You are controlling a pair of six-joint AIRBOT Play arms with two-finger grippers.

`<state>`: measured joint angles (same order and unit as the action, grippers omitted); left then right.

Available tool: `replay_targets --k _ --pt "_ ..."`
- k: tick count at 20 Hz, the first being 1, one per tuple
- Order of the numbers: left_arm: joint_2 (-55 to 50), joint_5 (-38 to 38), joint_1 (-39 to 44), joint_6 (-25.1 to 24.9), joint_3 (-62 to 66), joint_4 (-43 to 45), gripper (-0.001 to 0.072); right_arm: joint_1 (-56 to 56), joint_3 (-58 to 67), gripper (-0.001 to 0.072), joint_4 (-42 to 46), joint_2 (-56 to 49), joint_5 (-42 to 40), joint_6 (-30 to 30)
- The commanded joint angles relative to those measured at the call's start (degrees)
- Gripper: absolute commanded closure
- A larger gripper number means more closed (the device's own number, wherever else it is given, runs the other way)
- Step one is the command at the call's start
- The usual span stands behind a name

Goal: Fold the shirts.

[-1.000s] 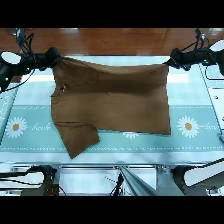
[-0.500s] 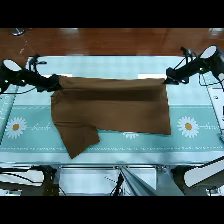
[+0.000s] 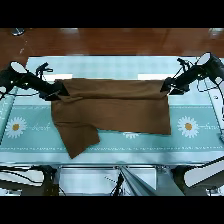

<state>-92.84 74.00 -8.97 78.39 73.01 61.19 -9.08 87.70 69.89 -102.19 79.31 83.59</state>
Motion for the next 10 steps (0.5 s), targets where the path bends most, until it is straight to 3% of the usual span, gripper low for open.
replay_targets --k 1,3,5,10 --pt "1.4 14.1 -2.5 1.4 -0.7 4.3 0.0003 -1.3 -1.2 0.0093 6.3 2.9 8.5 -0.5" --pt "6.2 14.7 -5.9 0.0 -7.7 5.0 0.0003 -3.8 -7.9 0.0093 5.4 9.7 3.5 -0.3" --pt "13.2 9.5 -10.4 -0.8 -17.4 4.8 0.0003 -5.9 -19.2 0.0093 1.4 18.8 -5.4 -1.0" --pt "27.8 -2.1 -17.8 -2.0 -36.6 -0.9 0.0003 -6.5 -49.1 0.0091 -17.7 39.0 -21.9 -2.3"
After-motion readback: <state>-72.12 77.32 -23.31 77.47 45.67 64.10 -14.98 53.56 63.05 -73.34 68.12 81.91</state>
